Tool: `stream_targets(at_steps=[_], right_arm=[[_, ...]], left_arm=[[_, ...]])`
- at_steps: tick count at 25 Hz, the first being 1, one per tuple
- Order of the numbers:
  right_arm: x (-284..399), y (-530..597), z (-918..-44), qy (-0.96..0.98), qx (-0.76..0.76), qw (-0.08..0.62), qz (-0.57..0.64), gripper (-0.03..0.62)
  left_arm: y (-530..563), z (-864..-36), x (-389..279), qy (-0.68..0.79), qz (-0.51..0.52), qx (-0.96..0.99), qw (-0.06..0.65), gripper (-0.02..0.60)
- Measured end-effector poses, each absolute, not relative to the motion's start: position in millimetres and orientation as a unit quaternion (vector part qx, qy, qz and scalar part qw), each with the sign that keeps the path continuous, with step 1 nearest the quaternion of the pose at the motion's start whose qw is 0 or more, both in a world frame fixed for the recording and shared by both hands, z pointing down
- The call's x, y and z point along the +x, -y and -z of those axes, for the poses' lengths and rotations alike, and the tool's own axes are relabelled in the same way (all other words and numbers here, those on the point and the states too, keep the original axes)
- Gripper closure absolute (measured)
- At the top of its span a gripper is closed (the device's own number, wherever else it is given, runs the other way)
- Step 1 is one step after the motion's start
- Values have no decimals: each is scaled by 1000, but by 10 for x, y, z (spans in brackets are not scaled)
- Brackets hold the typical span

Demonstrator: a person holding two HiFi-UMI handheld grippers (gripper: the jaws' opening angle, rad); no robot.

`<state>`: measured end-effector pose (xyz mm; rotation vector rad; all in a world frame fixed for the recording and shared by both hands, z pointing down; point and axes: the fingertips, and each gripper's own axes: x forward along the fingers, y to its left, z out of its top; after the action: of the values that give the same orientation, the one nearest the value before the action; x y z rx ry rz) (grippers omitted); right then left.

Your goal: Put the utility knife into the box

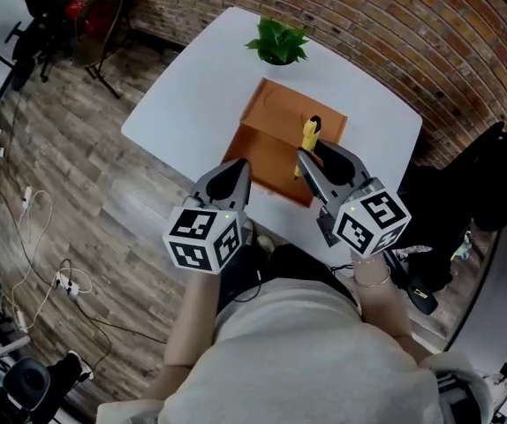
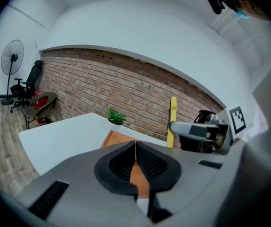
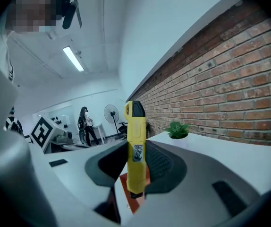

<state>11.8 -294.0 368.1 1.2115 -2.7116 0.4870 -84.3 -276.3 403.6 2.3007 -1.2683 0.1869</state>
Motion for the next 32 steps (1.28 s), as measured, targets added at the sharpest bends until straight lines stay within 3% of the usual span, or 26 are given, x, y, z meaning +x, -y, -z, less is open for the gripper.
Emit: stream_targets(at_steps=[32], right_arm=[[-338, 3248, -5592, 847, 299, 409, -159, 482]], left_arm=[[2852, -5367, -1045, 378, -132, 834, 379, 574]])
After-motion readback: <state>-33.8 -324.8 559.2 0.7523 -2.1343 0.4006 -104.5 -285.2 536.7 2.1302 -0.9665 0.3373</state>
